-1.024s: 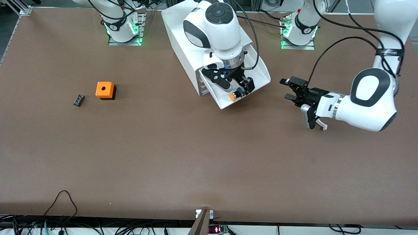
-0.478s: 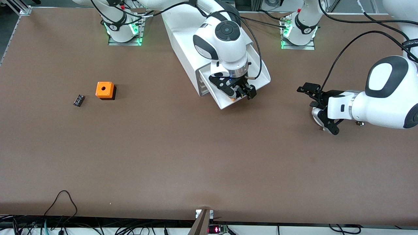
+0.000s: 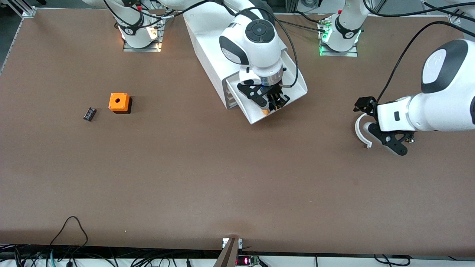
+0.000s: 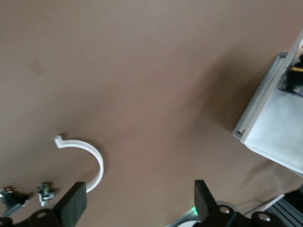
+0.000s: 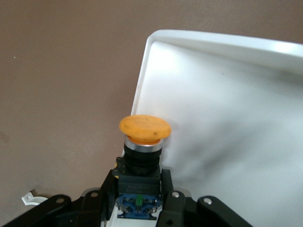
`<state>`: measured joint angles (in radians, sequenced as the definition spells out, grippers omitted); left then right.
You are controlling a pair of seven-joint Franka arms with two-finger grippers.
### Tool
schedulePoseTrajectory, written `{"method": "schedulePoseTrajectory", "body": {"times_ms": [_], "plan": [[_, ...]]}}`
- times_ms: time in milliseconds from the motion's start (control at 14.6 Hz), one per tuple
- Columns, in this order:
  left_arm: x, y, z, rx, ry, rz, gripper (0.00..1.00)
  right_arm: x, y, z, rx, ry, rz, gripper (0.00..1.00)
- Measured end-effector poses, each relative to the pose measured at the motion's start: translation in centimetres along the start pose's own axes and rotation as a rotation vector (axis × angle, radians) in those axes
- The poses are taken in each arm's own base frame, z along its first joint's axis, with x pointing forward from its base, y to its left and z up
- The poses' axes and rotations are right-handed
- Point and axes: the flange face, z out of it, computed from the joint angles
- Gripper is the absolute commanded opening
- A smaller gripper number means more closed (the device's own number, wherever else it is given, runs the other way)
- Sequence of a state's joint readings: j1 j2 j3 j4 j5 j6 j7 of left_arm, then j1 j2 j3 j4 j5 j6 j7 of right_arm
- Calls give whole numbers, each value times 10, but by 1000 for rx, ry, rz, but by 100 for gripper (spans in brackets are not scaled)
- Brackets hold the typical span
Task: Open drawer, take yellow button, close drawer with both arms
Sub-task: 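Lift the yellow button out with the right gripper while the left gripper returns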
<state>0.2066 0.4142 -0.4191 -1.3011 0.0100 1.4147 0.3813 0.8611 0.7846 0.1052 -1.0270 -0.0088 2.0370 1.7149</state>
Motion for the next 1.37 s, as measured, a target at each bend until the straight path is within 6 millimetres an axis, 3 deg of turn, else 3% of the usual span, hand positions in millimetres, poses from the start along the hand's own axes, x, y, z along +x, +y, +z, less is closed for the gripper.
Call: {"method": "schedulePoseTrajectory", "body": {"times_ms": [341, 478, 615, 956, 1161, 1366], "plan": [[-1, -5, -13, 16, 42, -36, 100, 3, -4, -56, 45, 2, -38, 0], [0, -3, -13, 13, 43, -193, 99, 17, -6, -64, 55, 6, -89, 0], [5, 7, -12, 9, 43, -348, 99, 45, -9, -66, 57, 18, -164, 0], [37, 42, 18, 6, 114, -611, 99, 155, -10, -67, 43, 57, -331, 0], [52, 63, 58, -1, 170, -751, 100, 230, 0, -57, 18, 44, -415, 0], [68, 110, 99, -9, 188, -909, 100, 309, 22, -43, -23, 42, -496, 0]]}}
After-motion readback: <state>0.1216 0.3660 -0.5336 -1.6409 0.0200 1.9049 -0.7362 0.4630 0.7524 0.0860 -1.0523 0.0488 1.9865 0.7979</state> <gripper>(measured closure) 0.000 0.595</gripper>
